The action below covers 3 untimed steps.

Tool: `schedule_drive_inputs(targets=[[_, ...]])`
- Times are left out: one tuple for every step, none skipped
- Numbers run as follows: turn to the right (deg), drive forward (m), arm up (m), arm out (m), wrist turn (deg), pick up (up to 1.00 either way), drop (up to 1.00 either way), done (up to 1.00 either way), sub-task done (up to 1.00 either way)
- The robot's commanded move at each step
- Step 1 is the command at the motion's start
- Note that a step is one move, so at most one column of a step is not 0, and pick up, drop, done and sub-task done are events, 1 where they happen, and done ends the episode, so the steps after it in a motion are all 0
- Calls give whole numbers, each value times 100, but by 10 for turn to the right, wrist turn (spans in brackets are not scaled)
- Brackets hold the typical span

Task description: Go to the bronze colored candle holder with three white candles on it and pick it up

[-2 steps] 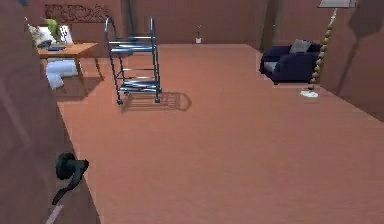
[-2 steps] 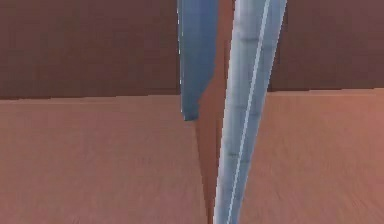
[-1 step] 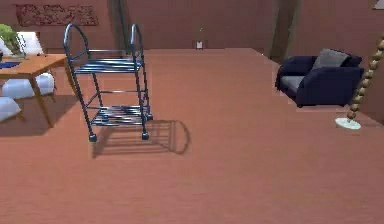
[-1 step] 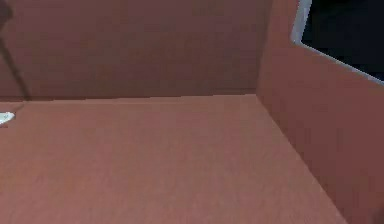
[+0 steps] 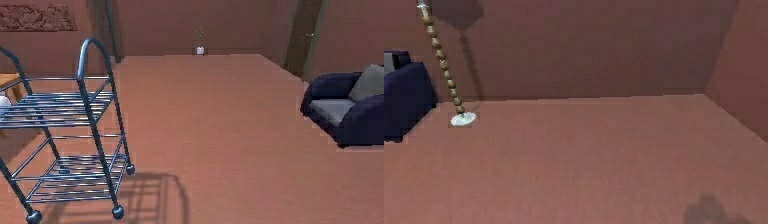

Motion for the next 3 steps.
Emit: schedule_drive_inputs(targets=[[0,100,0,0,0,0,0,0,0],[30,0,0,0,0,0,0,0,0],[0,85,0,0,0,0,0,0,0]])
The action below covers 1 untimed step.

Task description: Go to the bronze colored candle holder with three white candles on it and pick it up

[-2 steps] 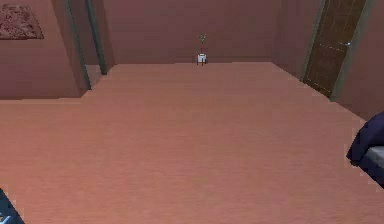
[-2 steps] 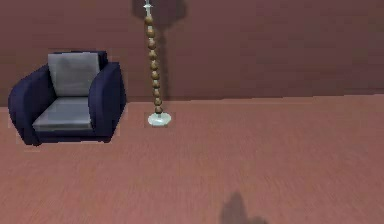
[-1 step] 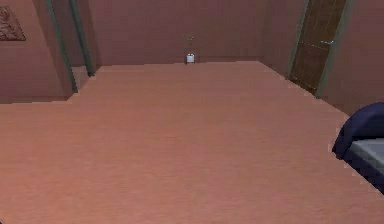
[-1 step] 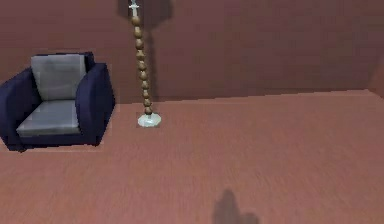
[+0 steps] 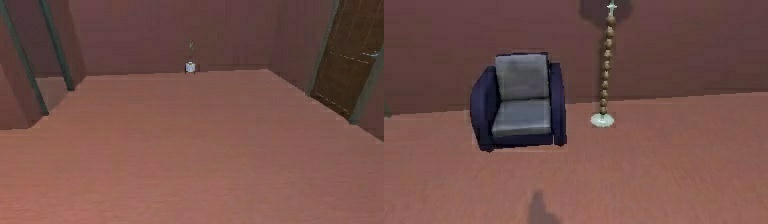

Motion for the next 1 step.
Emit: schedule_drive_inputs(targets=[[-450,0,0,0,0,0,0,0,0]])
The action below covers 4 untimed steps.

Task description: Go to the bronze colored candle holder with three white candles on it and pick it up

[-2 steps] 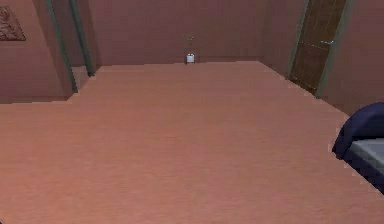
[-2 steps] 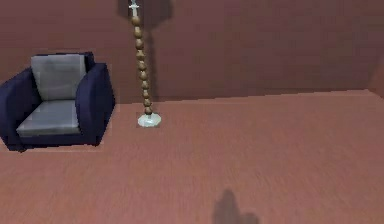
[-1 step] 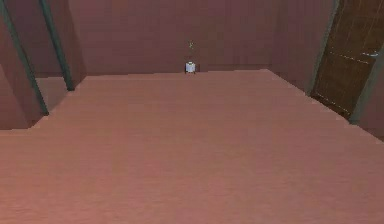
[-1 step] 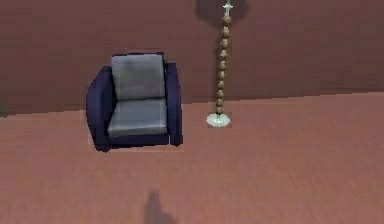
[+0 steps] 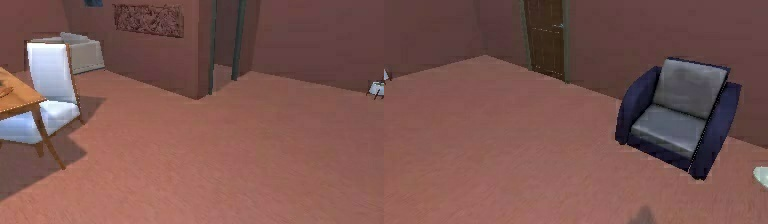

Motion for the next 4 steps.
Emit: schedule_drive_inputs(targets=[[-30,0,0,0,0,0,0,0,0],[0,45,0,0,0,0,0,0,0],[-450,0,0,0,0,0,0,0,0],[-30,0,0,0,0,0,0,0,0]])
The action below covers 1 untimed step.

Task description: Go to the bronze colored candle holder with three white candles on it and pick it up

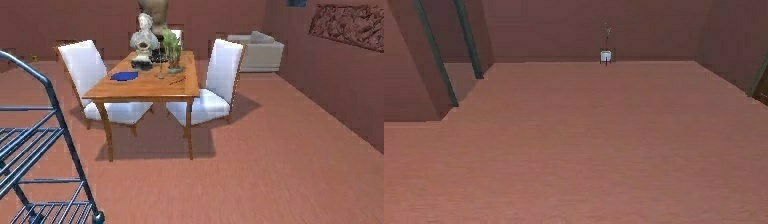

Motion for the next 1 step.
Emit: schedule_drive_inputs(targets=[[0,100,0,0,0,0,0,0,0]])
